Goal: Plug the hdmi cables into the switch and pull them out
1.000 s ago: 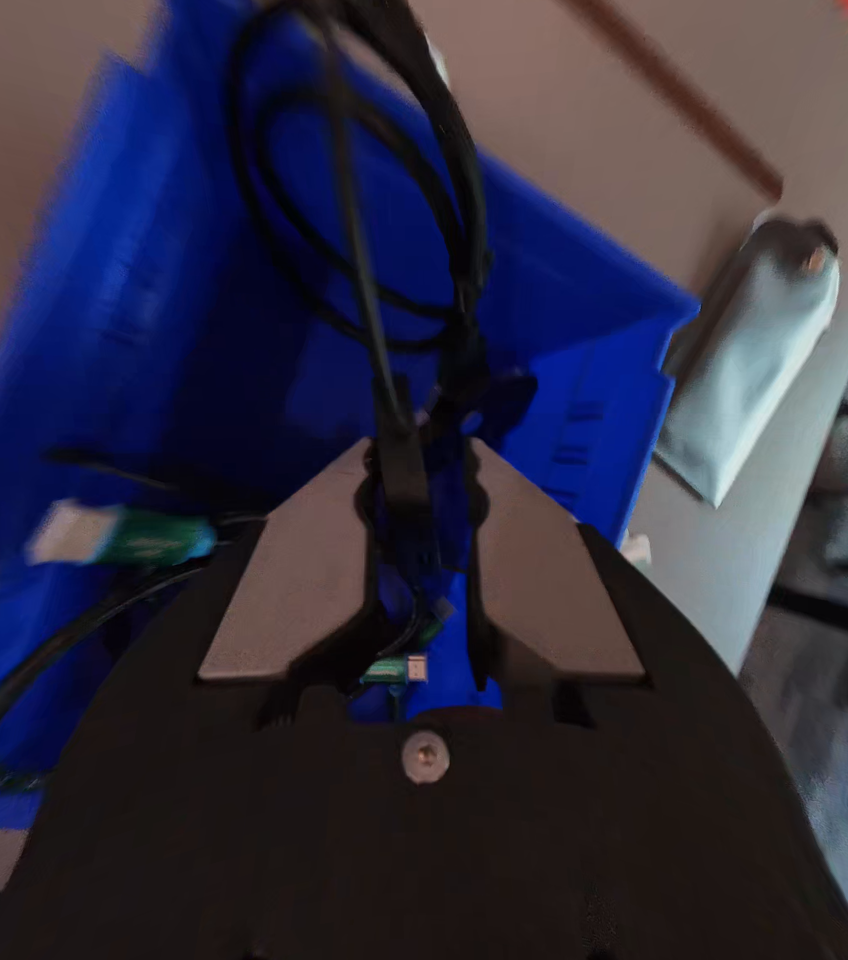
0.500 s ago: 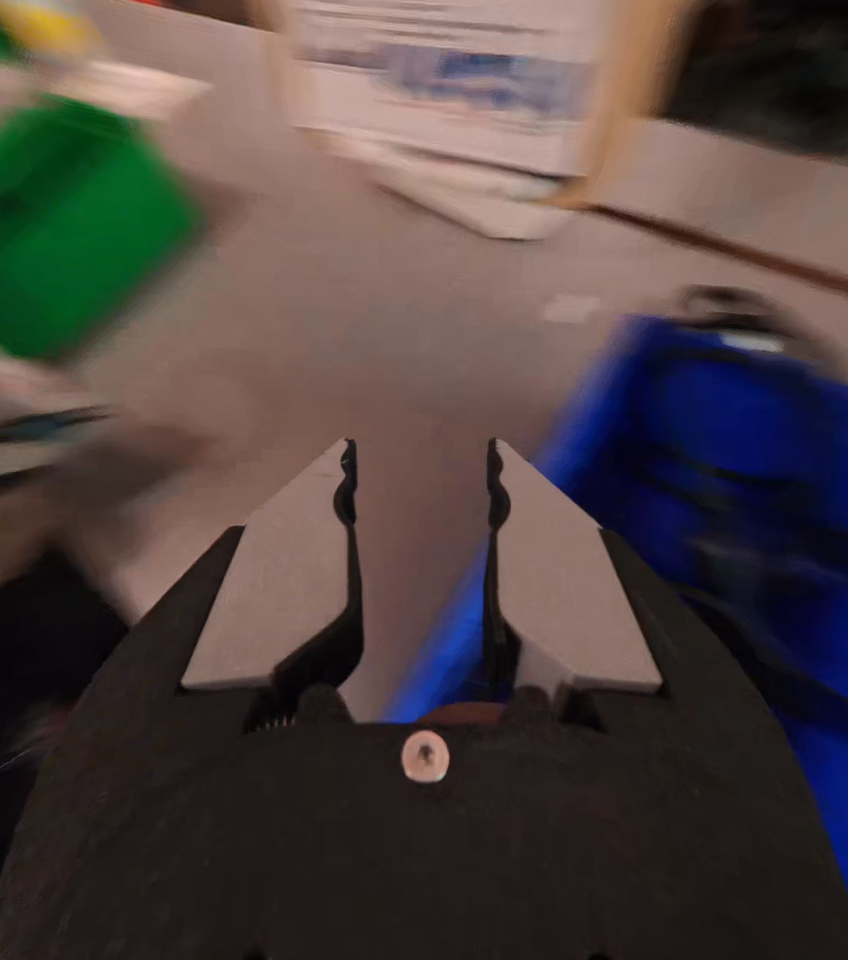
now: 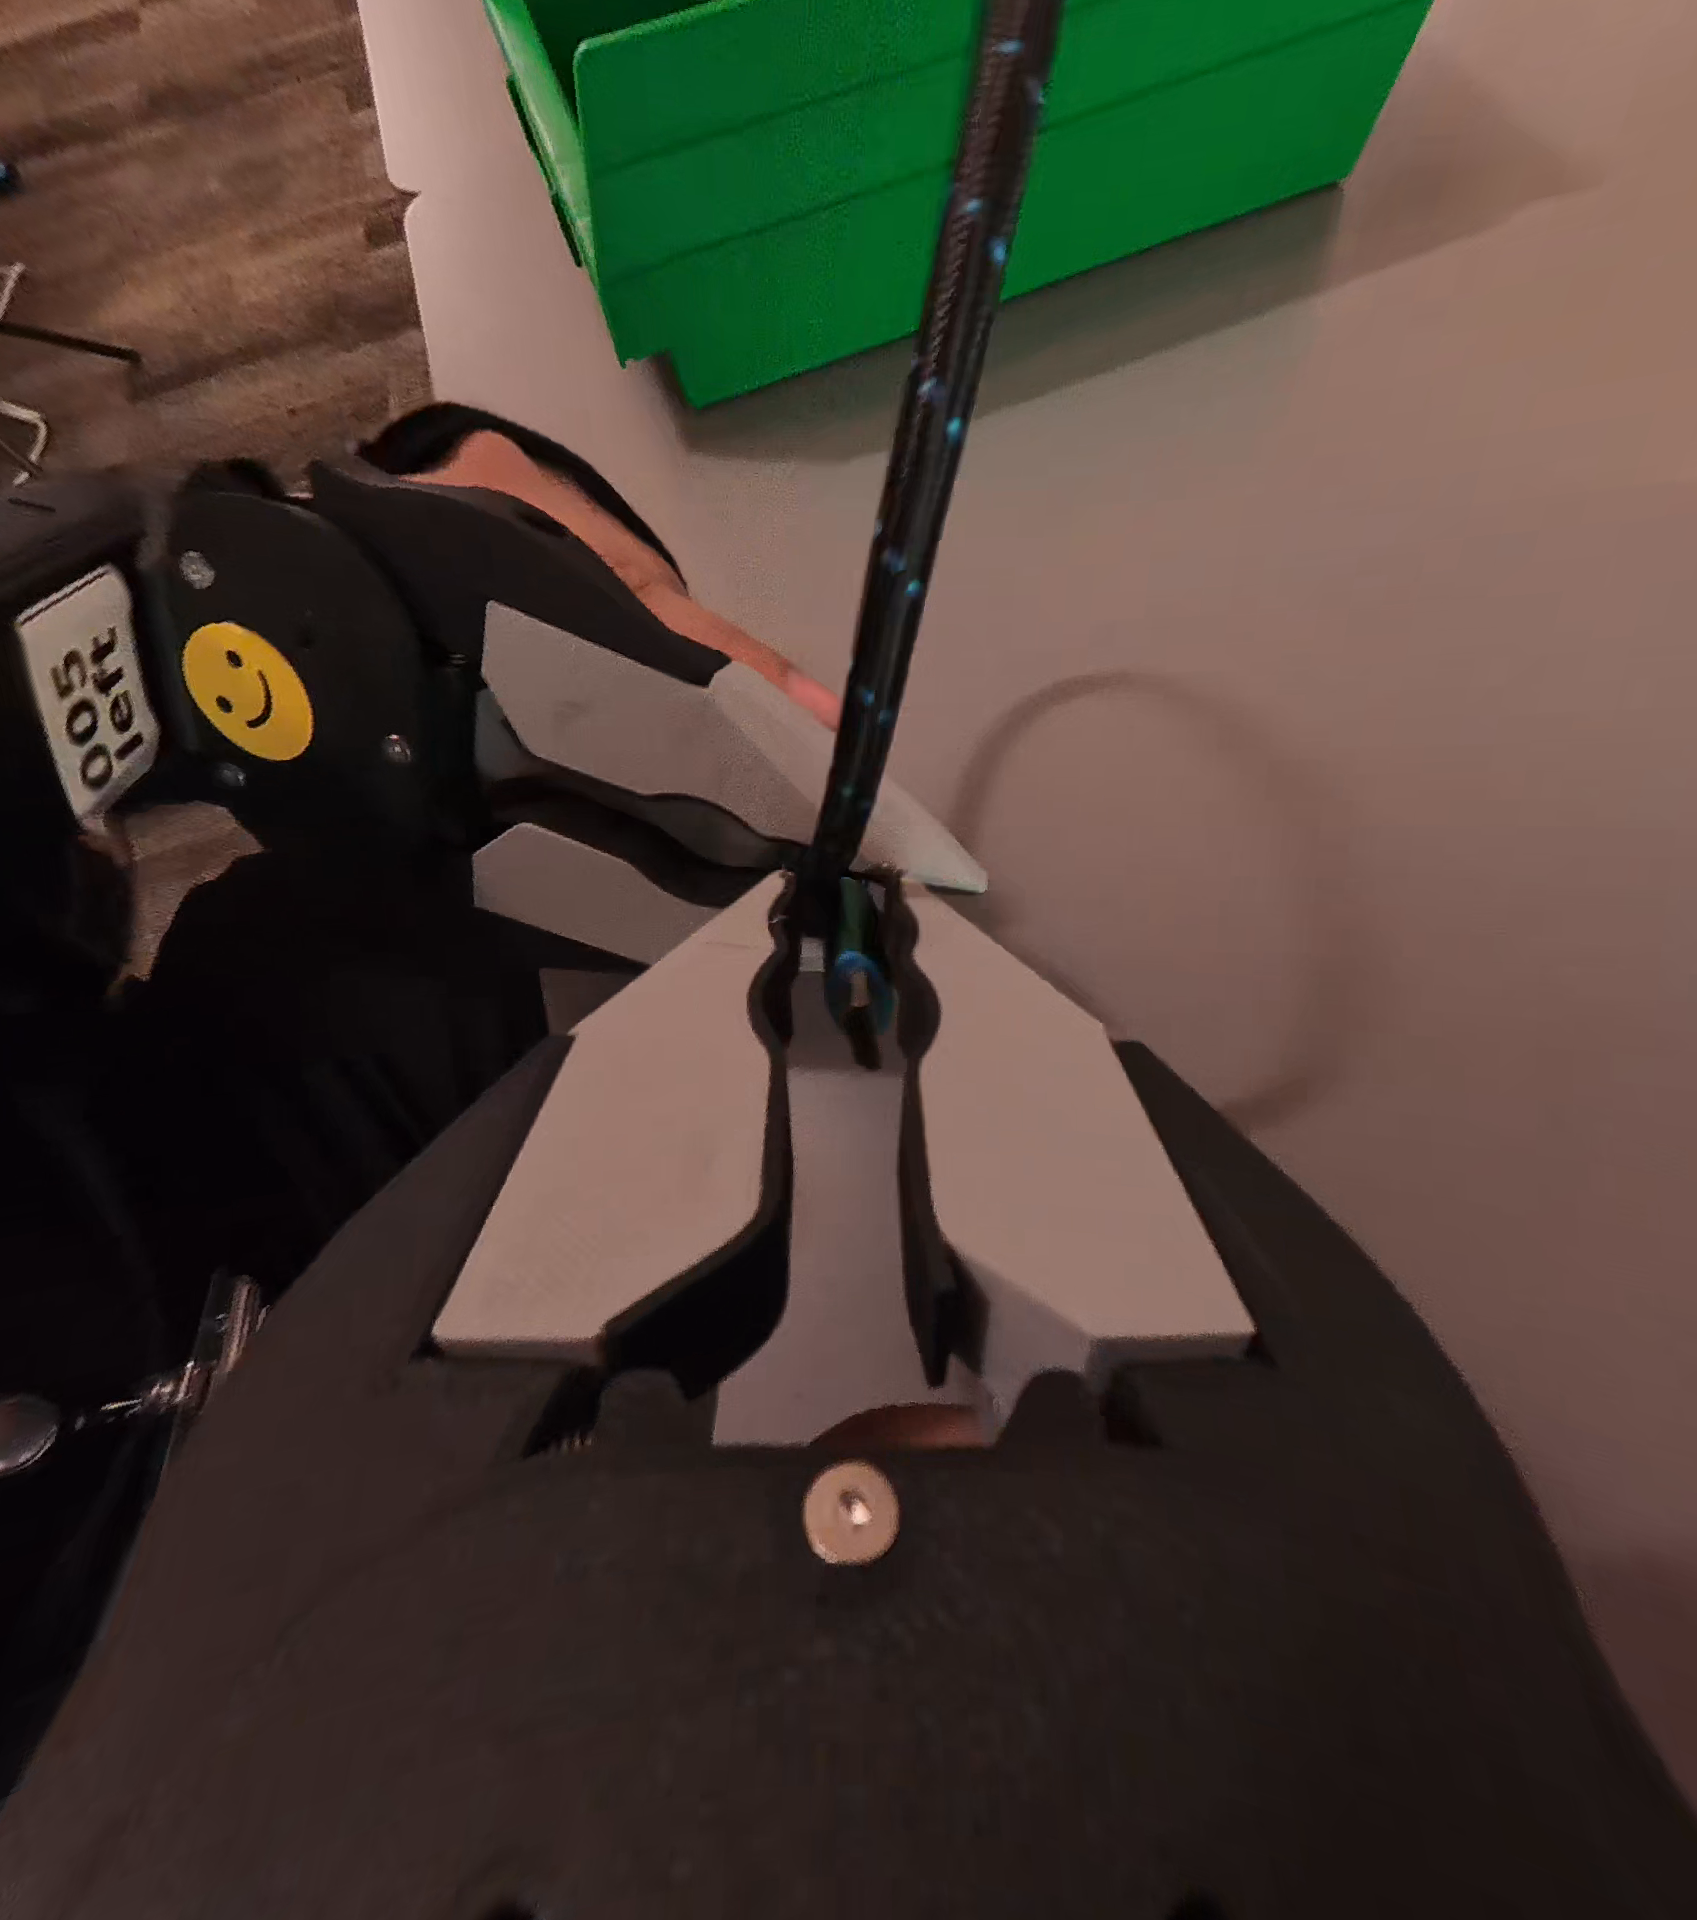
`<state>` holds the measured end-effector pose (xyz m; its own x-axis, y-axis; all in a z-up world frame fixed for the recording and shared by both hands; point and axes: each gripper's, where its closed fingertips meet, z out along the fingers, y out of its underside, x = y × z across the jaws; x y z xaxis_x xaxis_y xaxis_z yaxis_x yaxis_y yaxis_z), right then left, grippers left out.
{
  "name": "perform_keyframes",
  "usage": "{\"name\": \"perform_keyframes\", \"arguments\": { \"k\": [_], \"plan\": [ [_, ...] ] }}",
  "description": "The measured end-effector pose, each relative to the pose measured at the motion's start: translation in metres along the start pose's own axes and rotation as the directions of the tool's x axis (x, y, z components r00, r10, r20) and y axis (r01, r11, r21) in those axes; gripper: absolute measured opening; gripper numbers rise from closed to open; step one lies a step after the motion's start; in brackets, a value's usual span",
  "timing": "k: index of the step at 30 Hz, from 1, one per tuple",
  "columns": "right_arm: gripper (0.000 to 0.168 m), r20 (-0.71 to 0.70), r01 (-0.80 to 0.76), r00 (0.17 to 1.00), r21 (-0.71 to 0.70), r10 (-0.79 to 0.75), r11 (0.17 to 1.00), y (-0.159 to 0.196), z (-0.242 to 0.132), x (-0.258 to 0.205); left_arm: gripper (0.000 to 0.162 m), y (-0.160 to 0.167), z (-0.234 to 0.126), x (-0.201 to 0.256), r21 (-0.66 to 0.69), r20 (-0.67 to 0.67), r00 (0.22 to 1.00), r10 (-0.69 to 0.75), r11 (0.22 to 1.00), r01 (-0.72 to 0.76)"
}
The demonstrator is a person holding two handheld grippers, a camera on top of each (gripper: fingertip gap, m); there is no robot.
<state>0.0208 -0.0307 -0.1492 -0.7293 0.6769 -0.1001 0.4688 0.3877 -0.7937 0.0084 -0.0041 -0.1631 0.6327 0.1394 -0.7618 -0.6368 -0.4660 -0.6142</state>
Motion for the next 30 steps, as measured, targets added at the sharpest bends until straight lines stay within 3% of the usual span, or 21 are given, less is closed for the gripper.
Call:
{"name": "perform_keyframes", "arguments": {
  "k": [3, 6, 10, 11, 13, 16, 18, 21, 24, 25, 27, 30],
  "plan": [
    [0.008, -0.051, 0.006, 0.999, 0.018, -0.005, 1.000, -0.004, -0.005, 0.005, 0.019, -0.002, 0.000, -0.005, 0.020, 0.005, 0.999, -0.049, 0.999, 0.049],
    [0.007, -0.137, 0.002, 0.991, 0.048, 0.005, 0.999, -0.008, -0.024, 0.015, 0.043, -0.006, 0.002, -0.016, 0.041, 0.061, 0.993, -0.100, 0.994, 0.098],
    [0.007, -0.173, -0.013, 0.985, 0.086, 0.027, 0.996, -0.010, -0.067, 0.015, 0.063, -0.037, -0.012, -0.036, 0.225, 0.194, 0.974, -0.117, 0.972, 0.072],
    [0.007, -0.211, -0.009, 0.977, 0.082, 0.026, 0.997, -0.008, -0.082, 0.020, 0.065, -0.045, -0.017, -0.037, 0.253, 0.226, 0.970, -0.089, 0.967, 0.030],
    [0.007, -0.312, -0.027, 0.949, 0.085, 0.052, 0.996, -0.003, -0.115, 0.039, 0.051, -0.057, -0.026, -0.041, 0.306, 0.275, 0.957, -0.092, 0.952, 0.004],
    [0.007, -0.439, -0.058, 0.890, 0.155, 0.121, 0.986, -0.001, -0.181, 0.064, 0.051, -0.059, -0.026, -0.039, 0.273, 0.198, 0.971, -0.135, 0.959, 0.077],
    [0.007, -0.555, -0.033, 0.819, 0.213, 0.149, 0.976, -0.004, -0.241, 0.078, 0.050, -0.053, -0.024, -0.040, 0.236, 0.169, 0.972, -0.161, 0.965, 0.118],
    [0.006, -0.774, 0.035, 0.619, 0.197, 0.134, 0.980, -0.002, -0.336, 0.101, 0.045, -0.041, -0.021, -0.042, 0.217, 0.151, 0.968, -0.199, 0.962, 0.164],
    [0.005, -0.916, 0.046, 0.402, 0.029, 0.008, 0.999, 0.010, -0.401, 0.121, 0.044, -0.029, -0.014, -0.038, 0.183, 0.134, 0.967, -0.218, 0.964, 0.193],
    [0.006, -0.925, 0.012, 0.376, -0.064, -0.063, 0.998, 0.021, -0.406, 0.130, 0.044, -0.028, -0.012, -0.036, 0.173, 0.129, 0.968, -0.217, 0.966, 0.194],
    [0.006, -0.891, -0.124, 0.436, -0.195, -0.123, 0.973, 0.059, -0.385, 0.152, 0.045, -0.025, -0.009, -0.033, 0.145, 0.125, 0.970, -0.206, 0.972, 0.188],
    [0.012, -0.720, -0.291, 0.692, -0.345, -0.053, 0.892, 0.136, -0.298, 0.170, 0.048, -0.016, -0.004, -0.029, 0.043, 0.100, 0.969, -0.224, 0.974, 0.221]
  ]
}}
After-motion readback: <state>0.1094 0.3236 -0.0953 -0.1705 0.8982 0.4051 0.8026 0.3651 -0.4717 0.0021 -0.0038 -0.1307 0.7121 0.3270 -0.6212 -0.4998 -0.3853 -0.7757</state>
